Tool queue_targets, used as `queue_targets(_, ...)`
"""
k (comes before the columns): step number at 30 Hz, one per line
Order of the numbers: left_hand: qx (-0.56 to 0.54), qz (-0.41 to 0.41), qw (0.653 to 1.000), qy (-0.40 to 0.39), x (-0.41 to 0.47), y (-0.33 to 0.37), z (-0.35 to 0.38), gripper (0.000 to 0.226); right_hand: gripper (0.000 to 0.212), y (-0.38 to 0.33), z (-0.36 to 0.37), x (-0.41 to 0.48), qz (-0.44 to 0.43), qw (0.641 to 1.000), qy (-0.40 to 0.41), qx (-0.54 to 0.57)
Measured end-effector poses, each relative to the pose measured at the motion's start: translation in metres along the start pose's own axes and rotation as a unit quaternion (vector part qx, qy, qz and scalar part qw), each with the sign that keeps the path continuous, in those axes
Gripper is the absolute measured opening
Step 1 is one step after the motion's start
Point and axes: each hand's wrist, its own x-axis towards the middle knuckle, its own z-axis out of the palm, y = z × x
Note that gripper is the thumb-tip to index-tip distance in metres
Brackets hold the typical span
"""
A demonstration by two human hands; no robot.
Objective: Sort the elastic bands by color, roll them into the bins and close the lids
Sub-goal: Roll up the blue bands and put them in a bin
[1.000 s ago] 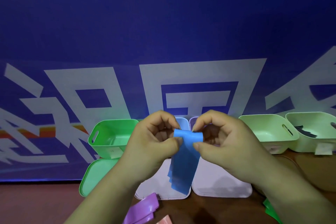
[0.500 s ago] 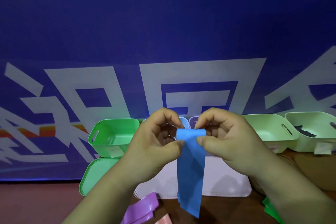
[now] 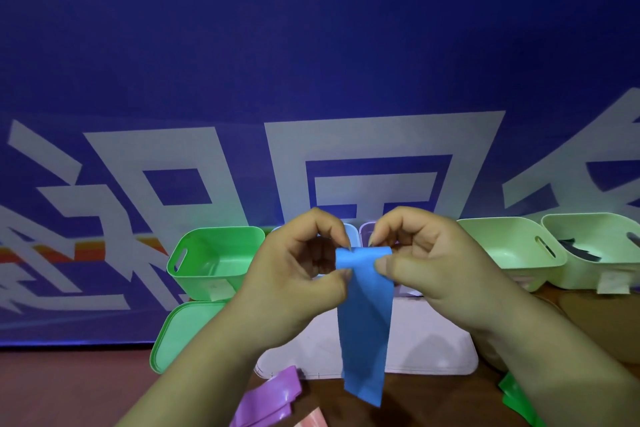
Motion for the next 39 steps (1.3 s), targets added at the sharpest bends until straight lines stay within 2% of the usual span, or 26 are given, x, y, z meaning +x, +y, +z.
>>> queue_targets(8,-0.039,-0.015,0.999,0.013,0.001,0.0,-0.001,0.022,0.025,0.008,0.001,-0.003,-0.062,0.997,-0.021,-0.037)
queue_targets(12,-0.033,-0.03,0.999,0.029,0.001,0.0,0.001,0.023,0.027,0.008,0.001,-0.003,-0.117,0.988,0.01,-0.104)
queue_targets(14,-0.034,-0.033,0.998,0.032,0.001,0.0,0.001,0.022,0.028,0.008,0.003,-0.003,-0.124,0.988,0.013,-0.092)
queue_targets(19,-0.025,-0.028,0.999,0.022,0.0,-0.001,0.001,0.025,0.03,0.011,0.009,-0.001,-0.094,0.995,0.017,-0.006)
queue_targets(26,0.038,-0.004,0.999,-0.013,-0.003,-0.004,-0.003,0.028,0.027,0.01,0.01,0.002,-0.055,0.998,0.033,0.029)
queue_targets(34,0.013,0.032,0.999,-0.001,-0.002,-0.002,-0.002,0.029,0.026,0.012,0.011,0.002,-0.004,0.996,0.025,0.081)
queue_targets(39,0.013,0.026,1.0,0.006,-0.002,-0.003,-0.002,0.029,0.023,0.01,0.007,0.001,-0.011,0.997,0.002,0.072)
